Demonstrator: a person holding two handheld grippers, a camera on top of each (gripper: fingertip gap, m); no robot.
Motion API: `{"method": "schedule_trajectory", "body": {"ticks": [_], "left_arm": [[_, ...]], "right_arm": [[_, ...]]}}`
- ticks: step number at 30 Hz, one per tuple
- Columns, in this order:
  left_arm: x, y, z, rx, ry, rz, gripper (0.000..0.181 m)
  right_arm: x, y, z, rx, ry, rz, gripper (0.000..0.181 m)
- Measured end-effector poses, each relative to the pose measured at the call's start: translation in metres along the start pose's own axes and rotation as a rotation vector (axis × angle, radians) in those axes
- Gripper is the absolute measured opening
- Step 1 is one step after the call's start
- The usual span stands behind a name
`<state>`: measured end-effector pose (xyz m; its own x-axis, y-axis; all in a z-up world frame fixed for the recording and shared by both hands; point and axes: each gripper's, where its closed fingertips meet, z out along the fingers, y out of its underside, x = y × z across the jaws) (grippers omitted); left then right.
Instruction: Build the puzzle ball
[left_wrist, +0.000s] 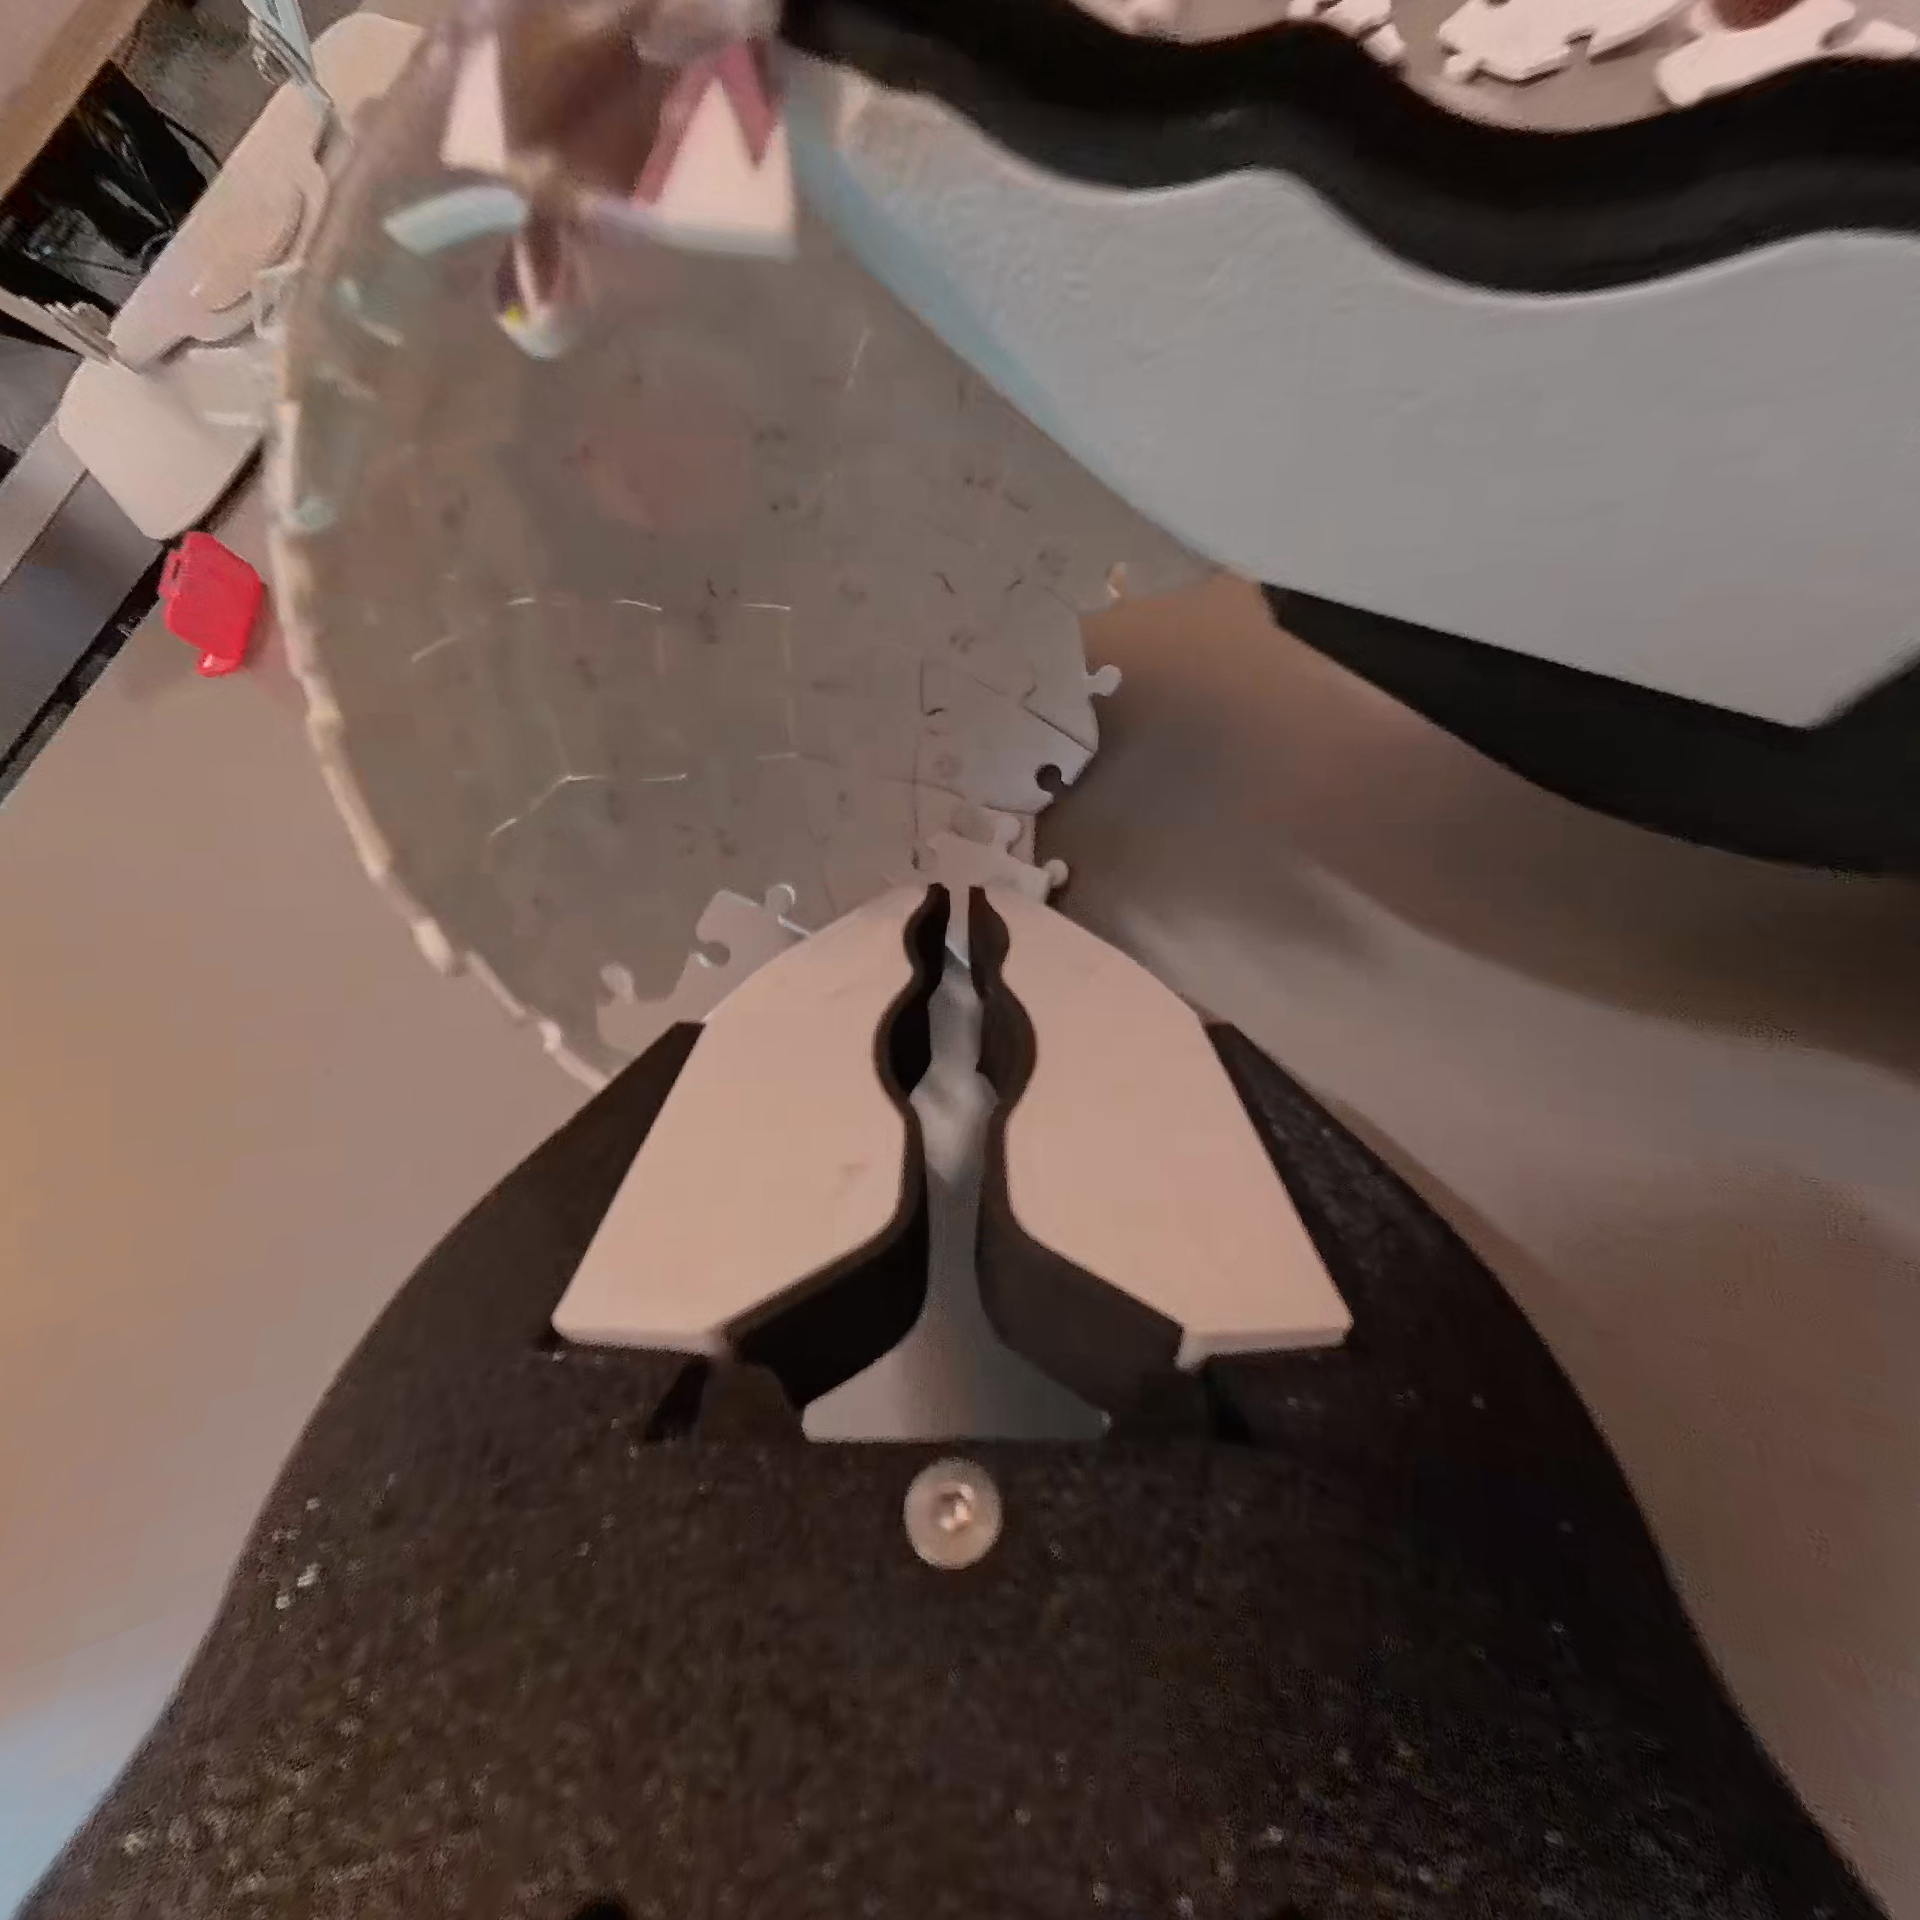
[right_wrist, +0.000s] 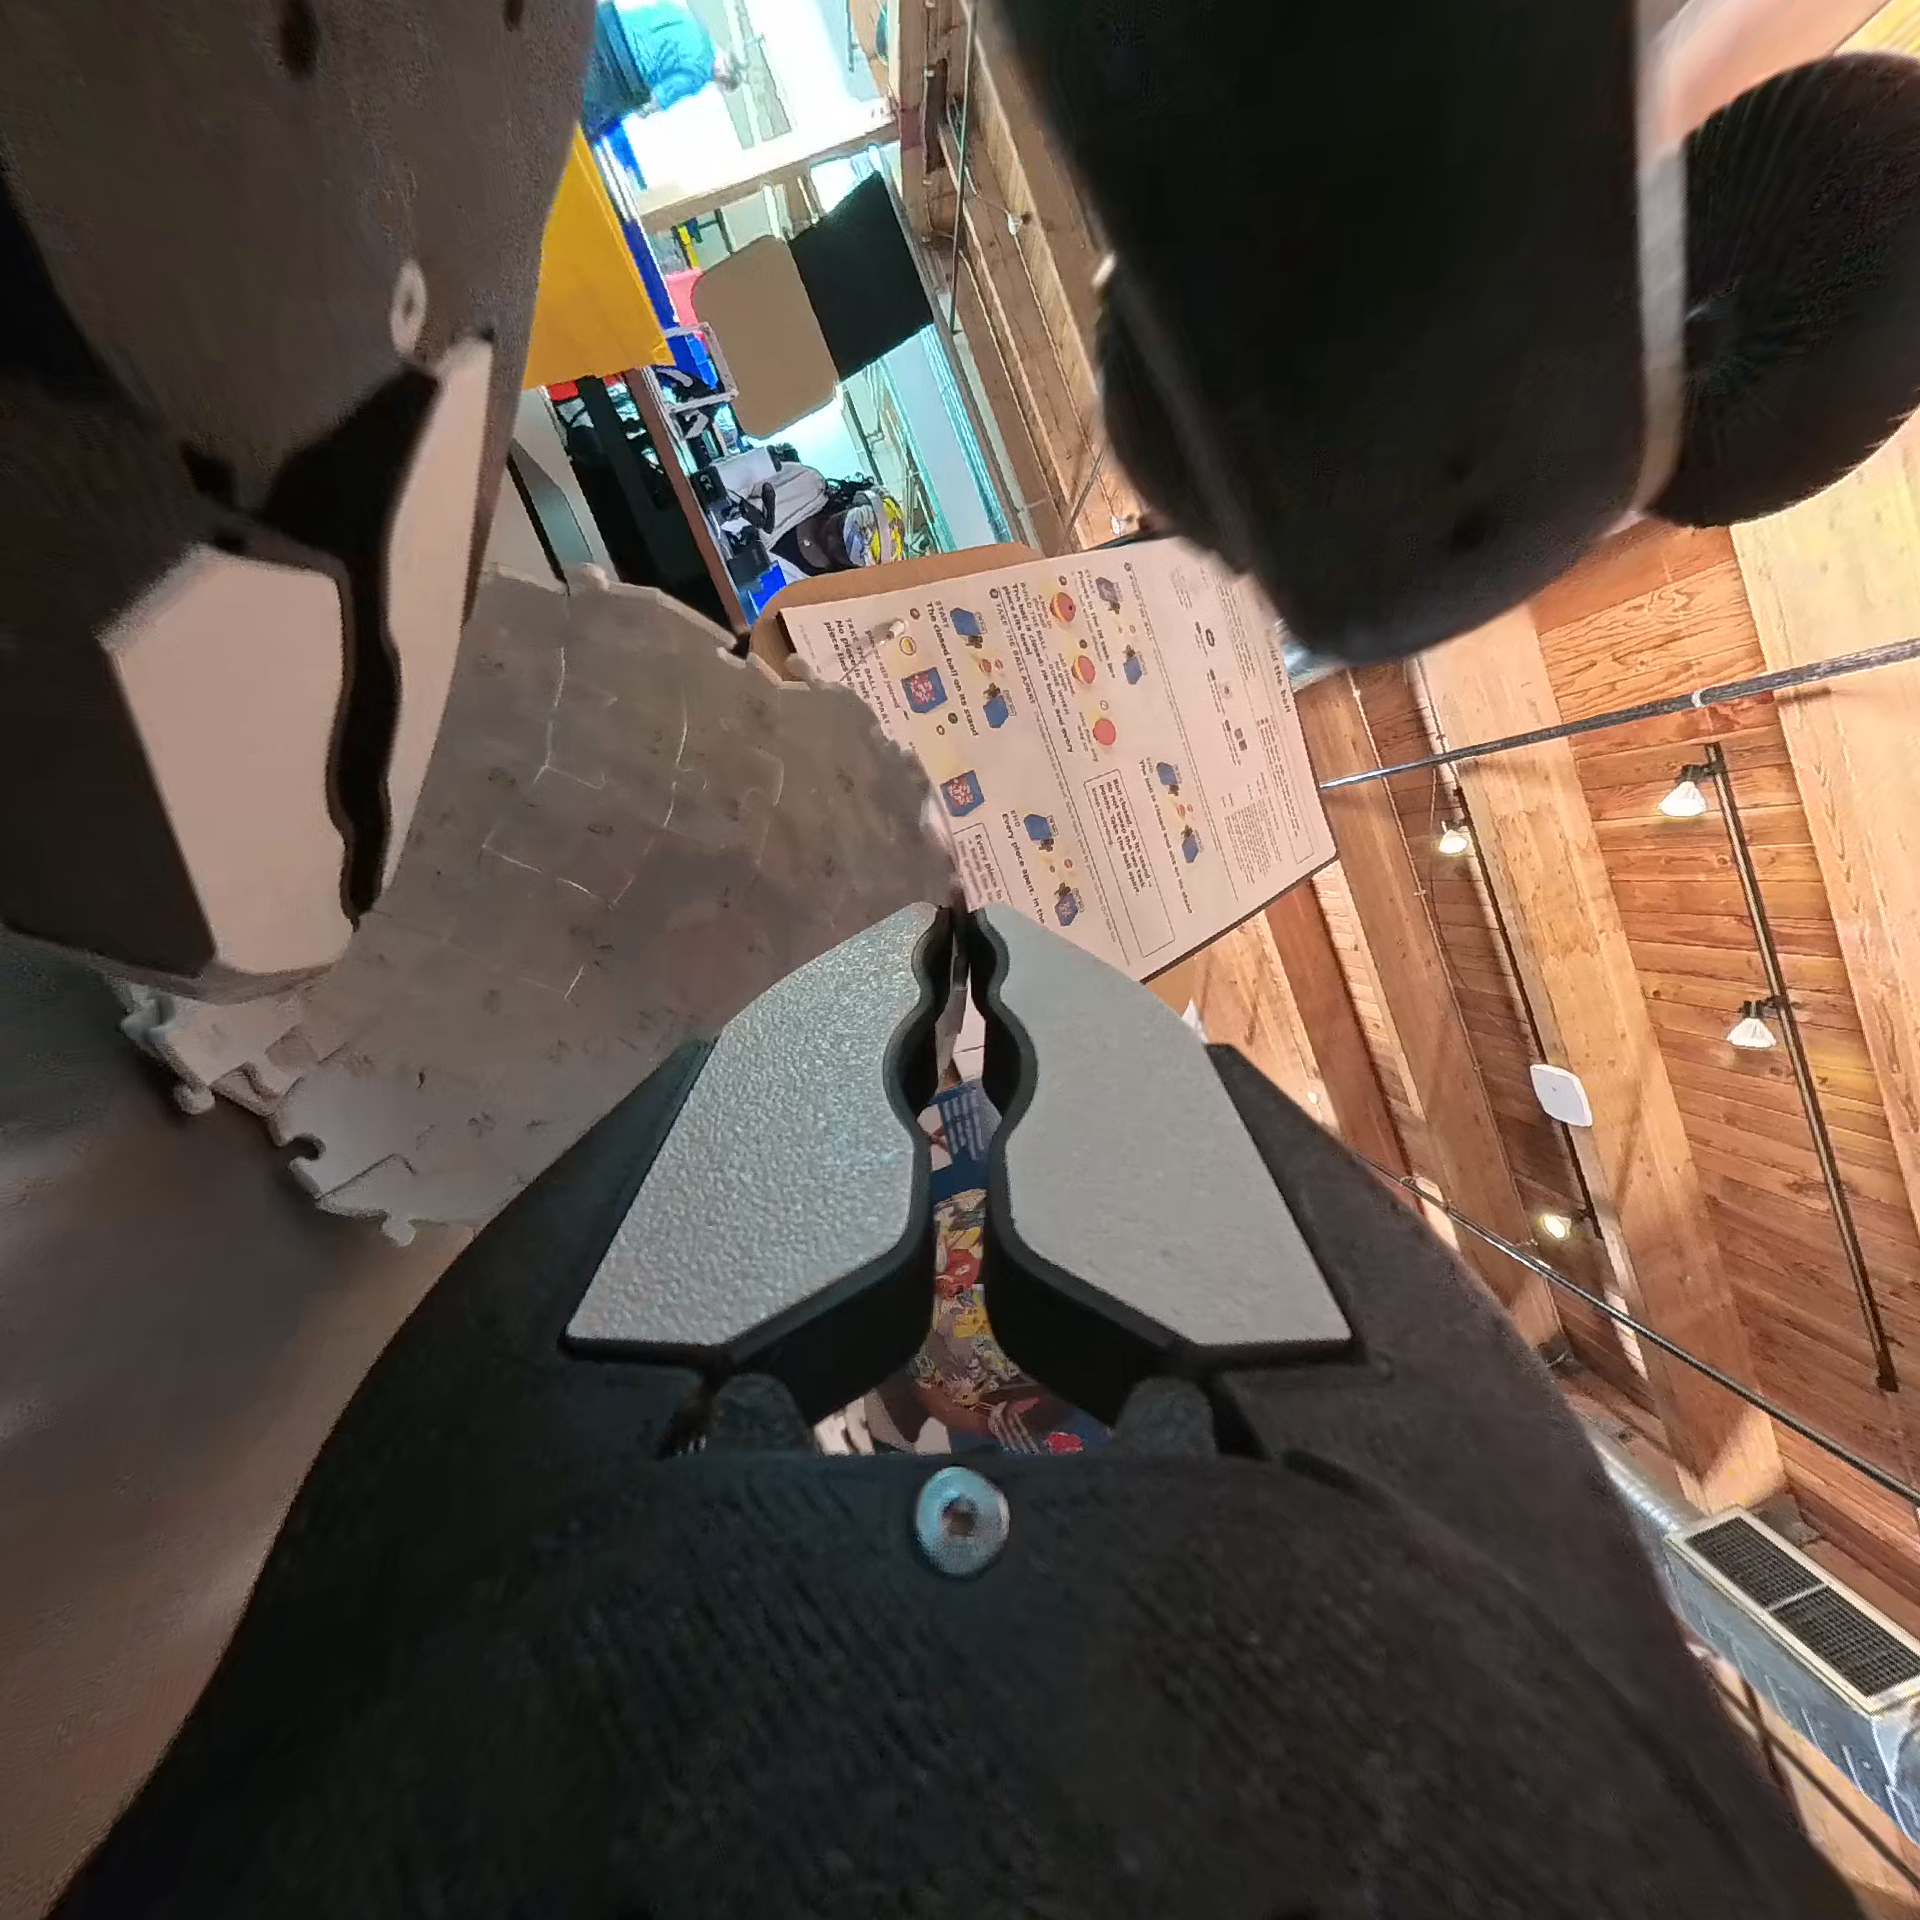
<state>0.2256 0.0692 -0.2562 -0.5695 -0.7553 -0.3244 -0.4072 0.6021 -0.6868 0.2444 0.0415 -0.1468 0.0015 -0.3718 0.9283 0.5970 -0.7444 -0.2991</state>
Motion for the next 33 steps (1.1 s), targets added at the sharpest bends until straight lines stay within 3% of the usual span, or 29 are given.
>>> {"method": "schedule_trajectory", "body": {"ticks": [5, 14, 16, 19, 23, 26, 29, 33], "left_arm": [[-0.004, 0.01, 0.012, -0.042, -0.001, -0.038, 0.001], [0.006, 0.019, -0.007, -0.065, 0.042, -0.245, 0.001], [0.003, 0.014, -0.015, -0.023, 0.036, -0.244, 0.003], [-0.023, -0.015, -0.04, 0.144, -0.056, -0.228, 0.005], [-0.065, -0.056, -0.073, 0.38, -0.236, -0.071, 0.024], [-0.073, -0.049, -0.058, 0.302, -0.263, 0.069, 0.04], [-0.07, -0.038, -0.038, 0.232, -0.212, 0.101, 0.044], [-0.07, -0.035, -0.026, 0.222, -0.225, 0.112, 0.015]], "right_arm": [[0.0, -0.001, 0.0, 0.01, 0.008, -0.025, 0.003], [-0.002, -0.006, 0.002, 0.028, 0.001, -0.043, 0.003], [-0.002, -0.005, 0.002, 0.027, 0.001, -0.04, 0.003], [-0.002, -0.006, 0.002, 0.028, 0.001, -0.044, 0.003], [-0.002, -0.007, 0.002, 0.026, 0.0, -0.052, 0.003], [-0.002, -0.006, 0.002, 0.025, -0.001, -0.051, 0.003], [-0.001, -0.006, 0.002, 0.023, -0.003, -0.047, 0.003], [-0.001, -0.006, 0.002, 0.024, -0.004, -0.04, 0.003]]}}
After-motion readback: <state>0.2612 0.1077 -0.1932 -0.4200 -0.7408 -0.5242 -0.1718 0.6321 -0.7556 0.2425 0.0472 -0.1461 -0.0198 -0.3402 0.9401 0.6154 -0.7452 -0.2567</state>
